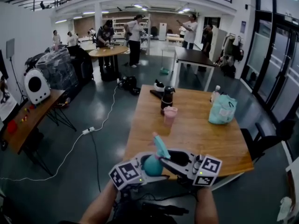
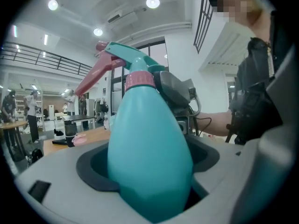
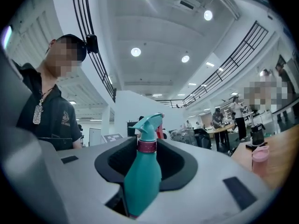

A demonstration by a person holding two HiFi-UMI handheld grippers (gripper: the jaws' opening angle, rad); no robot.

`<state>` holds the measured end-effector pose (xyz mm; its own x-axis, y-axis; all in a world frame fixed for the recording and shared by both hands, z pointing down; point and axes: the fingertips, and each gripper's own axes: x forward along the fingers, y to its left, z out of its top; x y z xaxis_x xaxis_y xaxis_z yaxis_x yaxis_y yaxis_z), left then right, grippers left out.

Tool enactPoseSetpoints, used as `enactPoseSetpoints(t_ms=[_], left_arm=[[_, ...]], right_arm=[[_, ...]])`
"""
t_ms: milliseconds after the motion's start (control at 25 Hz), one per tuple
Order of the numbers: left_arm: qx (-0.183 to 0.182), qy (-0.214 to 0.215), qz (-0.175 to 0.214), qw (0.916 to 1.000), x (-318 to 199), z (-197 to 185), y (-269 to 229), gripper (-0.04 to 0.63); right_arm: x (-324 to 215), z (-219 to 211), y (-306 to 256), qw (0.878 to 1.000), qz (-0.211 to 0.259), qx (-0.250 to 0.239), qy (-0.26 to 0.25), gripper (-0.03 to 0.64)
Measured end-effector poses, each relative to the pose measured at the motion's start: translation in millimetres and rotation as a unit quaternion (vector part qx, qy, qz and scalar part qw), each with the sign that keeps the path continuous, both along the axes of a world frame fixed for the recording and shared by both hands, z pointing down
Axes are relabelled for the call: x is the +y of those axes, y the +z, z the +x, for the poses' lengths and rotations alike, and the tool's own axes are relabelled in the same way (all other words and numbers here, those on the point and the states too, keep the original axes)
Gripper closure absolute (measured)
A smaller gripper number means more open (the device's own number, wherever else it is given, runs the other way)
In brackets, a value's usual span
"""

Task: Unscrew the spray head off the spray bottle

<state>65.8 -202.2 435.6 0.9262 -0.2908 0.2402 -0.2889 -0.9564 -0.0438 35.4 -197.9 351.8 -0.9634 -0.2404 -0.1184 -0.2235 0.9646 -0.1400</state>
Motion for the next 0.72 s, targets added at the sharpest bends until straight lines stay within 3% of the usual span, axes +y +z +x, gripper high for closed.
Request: enactPoseSetpoints(t_ms=[160,320,720], left_arm=[[0.005,-0.024,-0.003,0.9997,-16.3,-4.6,1.6,0.162],[0.005,-0.08,0.001,0.9968,-41.3,-10.8,3.5,0.163],[-0.05,-0.171,0.022,0.9837,-77.6,-21.6,22.0,0.163]], right_arm=[[-13.2,0.6,-2.5,0.998,-0.01,-0.016,0.059,0.456],[-23.9,3.2,-2.7,0.993,-0.009,-0.007,0.12,0.456],[-54.0,-12.7,16.2,0.974,-0.048,0.043,0.215,0.457]])
